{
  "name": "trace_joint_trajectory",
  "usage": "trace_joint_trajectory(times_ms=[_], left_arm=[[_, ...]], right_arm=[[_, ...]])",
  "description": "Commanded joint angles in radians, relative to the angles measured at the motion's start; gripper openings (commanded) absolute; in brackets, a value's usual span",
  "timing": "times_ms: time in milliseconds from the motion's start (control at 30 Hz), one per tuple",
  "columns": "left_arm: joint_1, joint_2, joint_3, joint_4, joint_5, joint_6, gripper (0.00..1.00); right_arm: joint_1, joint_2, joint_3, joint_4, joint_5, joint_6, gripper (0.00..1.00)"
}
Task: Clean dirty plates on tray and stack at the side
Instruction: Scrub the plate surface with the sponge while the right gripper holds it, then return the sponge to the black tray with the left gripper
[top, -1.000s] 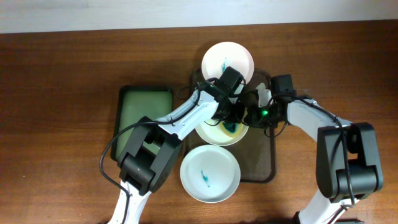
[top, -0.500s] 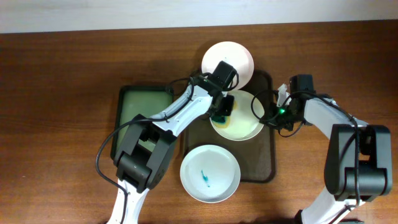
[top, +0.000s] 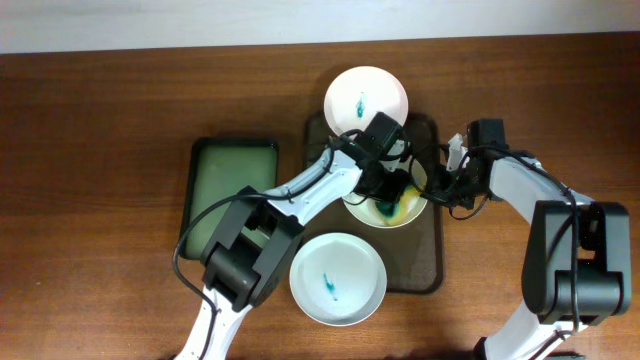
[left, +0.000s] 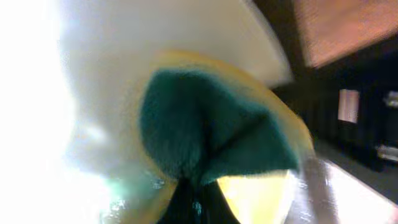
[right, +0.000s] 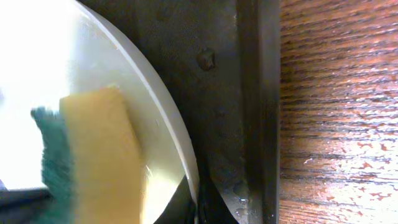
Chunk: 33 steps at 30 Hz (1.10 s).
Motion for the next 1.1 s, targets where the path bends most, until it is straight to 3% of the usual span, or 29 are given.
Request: trace_joint_trajectory(times_ms=[0,67,233,333,500,600,900,1067], left_arm=[[0.062,0.023,0.005,-0.121,-0.55,0.007,0.0],[0.064,0.023,0.043,-0.179,-0.74,0.011,0.0],[0.043,0.023,0.106,-0.226,-0.761,0.01,0.0],[0.031,0.023,0.213,-0.332,-0.705,0.01,0.0],[0.039,0.023,0.423,-0.517,-0.47,0.011,0.0],[0.061,0.016,0.554,-0.673,-0.44,0.052,0.0],[0.367,-0.107,0.623,-1.054,-0.46,0.093,0.0],[0.492,-0.108,0.495,-0.982,-0.459,0.086,0.0]], right_arm=[[0.006,0.032,-0.022,-0.018,0.091,-0.01,0.04],[0.006,0.032,-0.022,-0.018,0.091,-0.011,0.04],[0.006,0.032,-0.022,-0.034,0.091,-0.011,0.04],[0.006,0.032,-0.022,-0.034,0.091,-0.011,0.04],[0.006,0.032,-0.022,-0.034,0.091,-0.011,0.04],[0.006,0.032,-0.022,-0.035,0.091,-0.011,0.04],[0.006,0.032,-0.022,-0.053,0.092,-0.011,0.04],[0.006,0.032,-0.022,-0.057,0.092,-0.011,0.04]])
